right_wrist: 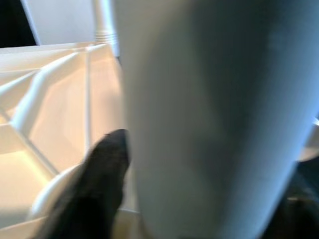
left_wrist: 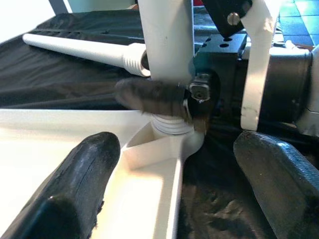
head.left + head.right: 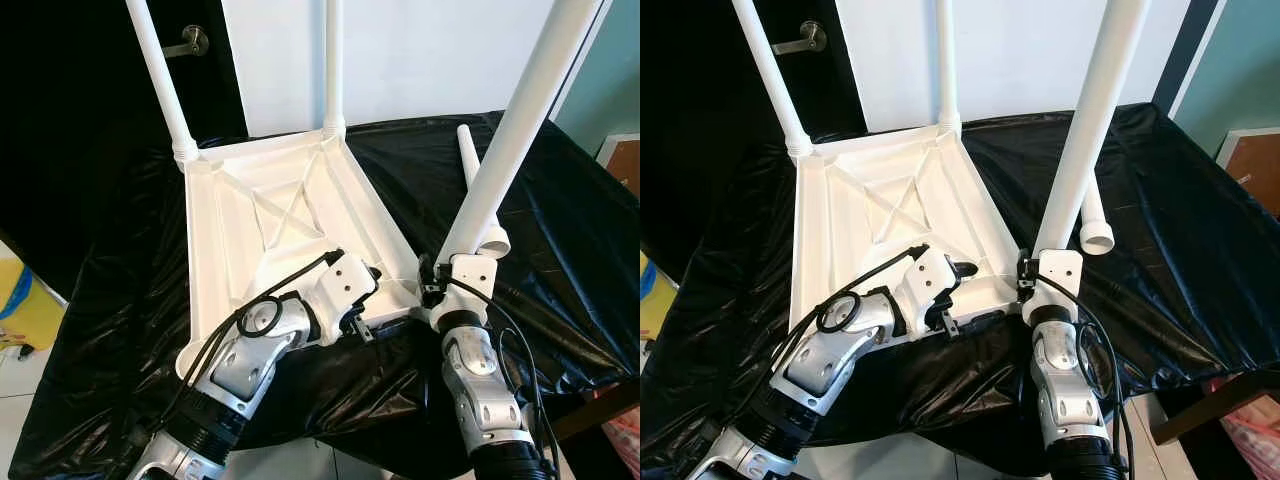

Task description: Building children table

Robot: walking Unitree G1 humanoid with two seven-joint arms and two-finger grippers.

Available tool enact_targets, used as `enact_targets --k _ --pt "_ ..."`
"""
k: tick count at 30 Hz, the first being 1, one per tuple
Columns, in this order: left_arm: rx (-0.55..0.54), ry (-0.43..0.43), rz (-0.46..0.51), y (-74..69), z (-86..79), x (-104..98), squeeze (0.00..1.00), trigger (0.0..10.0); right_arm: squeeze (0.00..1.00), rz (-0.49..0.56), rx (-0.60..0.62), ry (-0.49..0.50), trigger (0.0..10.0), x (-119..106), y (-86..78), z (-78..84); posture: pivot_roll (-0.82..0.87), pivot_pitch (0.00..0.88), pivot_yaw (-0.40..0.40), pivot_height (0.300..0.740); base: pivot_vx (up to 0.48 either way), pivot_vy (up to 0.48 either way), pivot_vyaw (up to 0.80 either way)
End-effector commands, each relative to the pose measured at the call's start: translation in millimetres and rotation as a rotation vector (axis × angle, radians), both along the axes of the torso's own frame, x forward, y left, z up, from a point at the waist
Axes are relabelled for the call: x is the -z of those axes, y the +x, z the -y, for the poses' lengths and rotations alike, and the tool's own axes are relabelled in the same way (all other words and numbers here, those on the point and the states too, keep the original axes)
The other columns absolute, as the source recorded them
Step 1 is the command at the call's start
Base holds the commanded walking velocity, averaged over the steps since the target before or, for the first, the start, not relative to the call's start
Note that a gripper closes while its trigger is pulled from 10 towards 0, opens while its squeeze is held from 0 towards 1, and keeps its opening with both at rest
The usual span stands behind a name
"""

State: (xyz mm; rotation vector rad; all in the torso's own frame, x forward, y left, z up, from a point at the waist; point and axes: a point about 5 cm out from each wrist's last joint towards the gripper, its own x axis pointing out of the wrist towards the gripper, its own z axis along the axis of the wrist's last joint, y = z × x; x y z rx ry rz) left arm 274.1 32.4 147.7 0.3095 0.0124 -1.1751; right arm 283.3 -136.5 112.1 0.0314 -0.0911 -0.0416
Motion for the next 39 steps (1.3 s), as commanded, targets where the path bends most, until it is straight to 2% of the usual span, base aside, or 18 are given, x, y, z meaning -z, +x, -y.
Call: enact_targets --k 1,9,12,14,15,16,21,23,24,25,26,27,29,34,35,36,37,39 --pt "-0.058 0.009 0.024 5.4 -5.5 -0.7 0.0 10.0 1.0 -0.004 -0.055 -0.002 10.0 1.1 -1.6 -7.2 -0.16 0.0 0.019 0.74 0.0 0.0 0.0" --pt "-0.072 0.001 0.016 6.1 -6.8 -1.5 0.0 10.0 1.0 0.043 -0.111 -0.025 10.0 -5.9 -1.0 4.1 -0.15 0.0 0.016 0.74 0.0 0.0 0.0" --pt "-0.066 0.016 0.011 4.5 -5.3 1.4 0.0 10.0 0.99 0.071 -0.206 -0.043 10.0 -10.3 0.2 19.6 -0.14 0.0 0.017 0.74 0.0 0.0 0.0" --pt "-0.066 0.016 0.011 4.5 -5.3 1.4 0.0 10.0 0.99 0.071 -0.206 -0.043 10.0 -10.3 0.2 19.6 -0.14 0.0 0.017 0.74 0.0 0.0 0.0" --pt "-0.063 0.016 0.01 4.0 -5.7 1.5 0.0 10.0 0.0 0.07 -0.243 -0.051 10.0 -9.9 -0.1 23.2 -0.14 0.0 0.021 0.74 0.0 0.0 0.0" --pt "-0.059 0.015 0.004 3.8 -6.0 1.7 0.0 10.0 0.0 0.064 -0.267 -0.096 10.0 -7.9 0.7 27.9 -0.14 0.0 0.029 0.74 0.0 0.0 0.0" --pt "-0.054 0.018 0.002 3.7 -6.2 1.7 0.0 10.0 0.0 0.048 -0.292 -0.118 10.0 -5.0 2.4 33.1 -0.14 0.0 0.032 0.74 0.0 0.0 0.0" --pt "-0.046 0.021 -0.001 3.8 -6.4 1.4 0.0 10.0 0.0 0.037 -0.336 -0.144 10.0 -3.3 4.1 36.8 -0.14 0.0 0.035 0.74 0.0 0.0 0.0" --pt "-0.037 0.027 -0.005 3.7 -6.5 1.5 0.0 10.0 0.0 0.02 -0.404 -0.169 10.0 -2.4 6.0 39.7 -0.13 0.0 0.04 0.74 0.0 0.0 0.0" --pt "-0.037 0.027 -0.005 3.7 -6.5 1.5 0.0 10.0 0.0 0.02 -0.404 -0.169 10.0 -2.4 6.0 39.7 -0.13 0.0 0.04 0.74 0.0 0.0 0.0" --pt "-0.024 0.033 -0.01 2.0 -6.4 2.6 0.0 10.0 0.0 0.001 -0.469 -0.181 10.0 -3.3 8.3 43.5 -0.13 0.0 0.039 0.74 0.0 0.0 0.0" --pt "-0.024 0.033 -0.01 2.0 -6.4 2.6 0.0 10.0 0.0 0.001 -0.469 -0.181 10.0 -3.3 8.3 43.5 -0.13 0.0 0.039 0.74 0.0 0.0 0.0" --pt "-0.012 0.033 -0.02 -0.9 -5.2 3.6 0.0 10.0 0.0 -0.018 -0.563 -0.205 10.0 -7.6 12.5 48.8 -0.12 0.0 0.033 0.74 0.0 0.0 0.0" --pt "-0.016 0.025 -0.025 -2.2 -3.0 3.5 0.0 10.0 0.0 -0.027 -0.629 -0.244 9.6 -10.8 17.7 53.1 -0.12 0.0 0.028 0.74 0.0 0.0 0.0" --pt "-0.018 0.022 -0.027 -2.3 -2.7 3.4 0.0 10.0 0.0 -0.027 -0.636 -0.248 7.6 -11.2 18.7 53.9 -0.12 0.0 0.027 0.74 0.0 0.0 0.0" --pt "-0.018 0.022 -0.027 -2.3 -2.7 3.4 0.0 10.0 0.0 -0.027 -0.636 -0.248 7.6 -11.2 18.7 53.9 -0.12 0.0 0.027 0.74 0.0 0.0 0.0" --pt "-0.02 0.021 -0.029 -2.5 -2.6 3.5 0.0 10.0 0.0 -0.032 -0.643 -0.264 0.0 -10.4 20.3 55.6 -0.12 0.0 0.021 0.74 0.0 0.0 0.0" --pt "-0.022 0.019 -0.03 -2.5 -2.5 3.4 0.0 10.0 0.0 -0.041 -0.645 -0.275 0.0 -9.0 21.0 57.5 -0.12 0.0 0.02 0.74 0.0 0.0 0.0"
